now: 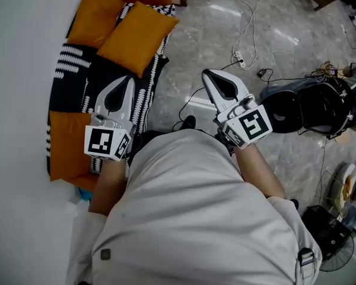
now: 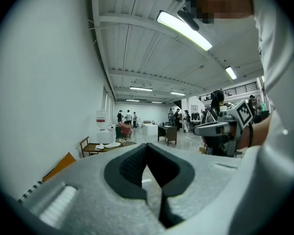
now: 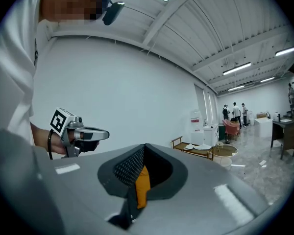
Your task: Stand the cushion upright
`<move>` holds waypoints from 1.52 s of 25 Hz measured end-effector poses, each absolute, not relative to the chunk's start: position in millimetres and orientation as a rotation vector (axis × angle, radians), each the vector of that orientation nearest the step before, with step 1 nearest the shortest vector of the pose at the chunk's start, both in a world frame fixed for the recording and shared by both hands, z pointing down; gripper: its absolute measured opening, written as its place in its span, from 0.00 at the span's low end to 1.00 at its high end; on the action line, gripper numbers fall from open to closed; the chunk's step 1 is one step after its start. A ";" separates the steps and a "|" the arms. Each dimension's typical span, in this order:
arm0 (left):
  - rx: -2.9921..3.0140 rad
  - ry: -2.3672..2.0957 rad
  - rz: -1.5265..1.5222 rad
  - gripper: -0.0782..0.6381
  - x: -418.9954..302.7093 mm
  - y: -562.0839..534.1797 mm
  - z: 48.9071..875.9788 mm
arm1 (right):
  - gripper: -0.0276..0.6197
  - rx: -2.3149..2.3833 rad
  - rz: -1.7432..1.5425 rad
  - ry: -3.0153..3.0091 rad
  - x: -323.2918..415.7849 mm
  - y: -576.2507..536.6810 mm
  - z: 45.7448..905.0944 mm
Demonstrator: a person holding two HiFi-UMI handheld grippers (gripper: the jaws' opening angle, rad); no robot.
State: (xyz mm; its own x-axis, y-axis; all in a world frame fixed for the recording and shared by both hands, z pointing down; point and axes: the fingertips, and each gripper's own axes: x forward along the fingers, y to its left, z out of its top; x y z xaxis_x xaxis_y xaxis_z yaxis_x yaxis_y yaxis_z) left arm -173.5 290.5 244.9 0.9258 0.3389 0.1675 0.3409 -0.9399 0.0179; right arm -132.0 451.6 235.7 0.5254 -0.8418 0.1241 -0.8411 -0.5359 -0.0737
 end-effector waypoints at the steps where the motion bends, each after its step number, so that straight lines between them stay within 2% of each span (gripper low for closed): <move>1: -3.066 -0.544 -0.272 0.11 -170.0 297.1 245.5 | 0.06 -2.738 -0.224 1.512 -128.7 459.7 235.1; 10: -3.055 -0.568 -0.328 0.11 -149.3 330.9 254.4 | 0.06 -2.725 -0.233 1.438 -104.7 505.2 236.4; 19: -3.051 -0.639 -0.350 0.11 -90.4 323.2 260.7 | 0.06 -2.736 -0.254 1.439 -58.1 487.2 234.7; 31: -3.074 -0.662 -0.325 0.11 43.0 192.9 268.5 | 0.06 -2.748 -0.308 1.531 69.7 339.8 240.4; 38: -3.101 -0.621 -0.304 0.11 94.7 101.7 262.2 | 0.06 -2.715 -0.351 1.679 111.6 234.9 240.2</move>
